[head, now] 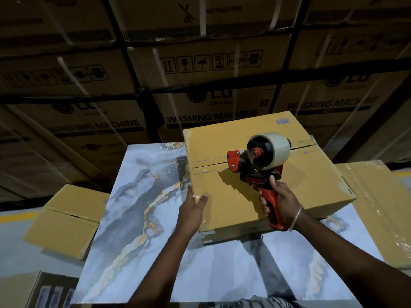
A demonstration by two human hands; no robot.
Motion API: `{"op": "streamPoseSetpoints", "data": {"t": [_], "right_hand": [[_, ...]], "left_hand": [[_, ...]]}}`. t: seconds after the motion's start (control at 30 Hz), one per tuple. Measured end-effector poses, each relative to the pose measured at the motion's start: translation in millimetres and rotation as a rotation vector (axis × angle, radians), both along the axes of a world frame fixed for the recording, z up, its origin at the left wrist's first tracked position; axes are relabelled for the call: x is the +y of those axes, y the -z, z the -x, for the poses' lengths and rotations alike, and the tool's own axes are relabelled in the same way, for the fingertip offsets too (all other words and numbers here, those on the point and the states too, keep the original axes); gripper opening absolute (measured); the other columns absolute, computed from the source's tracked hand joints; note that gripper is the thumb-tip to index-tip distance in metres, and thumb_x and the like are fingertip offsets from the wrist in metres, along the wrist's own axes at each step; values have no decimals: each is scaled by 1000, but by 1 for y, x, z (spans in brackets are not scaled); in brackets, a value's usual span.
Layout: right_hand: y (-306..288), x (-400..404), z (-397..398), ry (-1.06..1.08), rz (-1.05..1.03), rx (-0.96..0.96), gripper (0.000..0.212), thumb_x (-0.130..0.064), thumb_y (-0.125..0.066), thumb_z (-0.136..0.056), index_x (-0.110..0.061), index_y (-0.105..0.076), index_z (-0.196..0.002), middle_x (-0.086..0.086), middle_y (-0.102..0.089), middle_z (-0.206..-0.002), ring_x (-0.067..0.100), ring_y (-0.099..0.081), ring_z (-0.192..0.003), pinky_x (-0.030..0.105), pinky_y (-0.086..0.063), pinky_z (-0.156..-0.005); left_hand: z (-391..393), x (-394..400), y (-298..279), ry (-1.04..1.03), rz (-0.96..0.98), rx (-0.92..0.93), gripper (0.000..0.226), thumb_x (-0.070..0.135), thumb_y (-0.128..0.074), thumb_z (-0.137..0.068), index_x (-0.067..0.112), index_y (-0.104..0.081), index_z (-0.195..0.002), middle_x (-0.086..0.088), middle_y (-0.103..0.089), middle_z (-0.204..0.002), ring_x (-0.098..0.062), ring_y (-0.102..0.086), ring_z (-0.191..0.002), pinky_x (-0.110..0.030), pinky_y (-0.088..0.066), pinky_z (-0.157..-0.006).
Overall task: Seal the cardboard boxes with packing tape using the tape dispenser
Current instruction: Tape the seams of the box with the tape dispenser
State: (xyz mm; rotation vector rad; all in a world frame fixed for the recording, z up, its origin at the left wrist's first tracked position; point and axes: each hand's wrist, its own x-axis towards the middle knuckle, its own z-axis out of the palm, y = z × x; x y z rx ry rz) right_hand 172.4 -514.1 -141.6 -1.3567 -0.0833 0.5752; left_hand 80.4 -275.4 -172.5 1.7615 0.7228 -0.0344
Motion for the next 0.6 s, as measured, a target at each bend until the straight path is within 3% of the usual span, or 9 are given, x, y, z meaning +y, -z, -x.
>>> {"op": "streamPoseSetpoints", "data": {"t": [0.13,0.3,0.43,0.53,0.6], "right_hand": [[-4,3,4,2,12,29,81,-81,-72,-63,-3,-56,-77,13,-47,-57,21,-42,-40,26,-38,-41],[-3,16,21,27,-12,77,65,-68,-56,-81,-3,-55,-77,13,-45,-59,21,-40,-41,26,-37,-42],[-4,38,45,-11,-14,82,58,-60,-49,-86,-3,-55,-76,13,-46,-57,21,-40,-39,25,-35,-41],[-2,55,60,-49,-15,56,61,-63,-53,-84,-3,-56,-74,14,-47,-57,22,-41,-39,26,-35,-41],[0,63,65,-76,-14,24,73,-75,-66,-74,-3,-57,-75,14,-48,-57,22,-42,-39,26,-36,-41]], "left_hand": [[-2,4,13,82,-240,14,64,56,-34,-102,25,-25,-157,-7,-56,-144,-31,-54,-128,-43,-43,-107],[11,20,6,88,-301,-18,48,45,-36,-105,24,-41,-148,-5,-65,-130,-30,-60,-117,-36,-46,-96],[32,43,2,95,-318,-21,42,43,-36,-106,25,-47,-142,-1,-64,-130,-30,-58,-119,-34,-43,-95],[46,64,5,110,-371,42,46,50,-31,-105,27,-48,-142,-2,-64,-131,-28,-58,-119,-35,-43,-95],[49,75,11,135,-353,88,51,56,-28,-104,28,-48,-142,-2,-63,-133,-28,-58,-119,-38,-44,-98]]}}
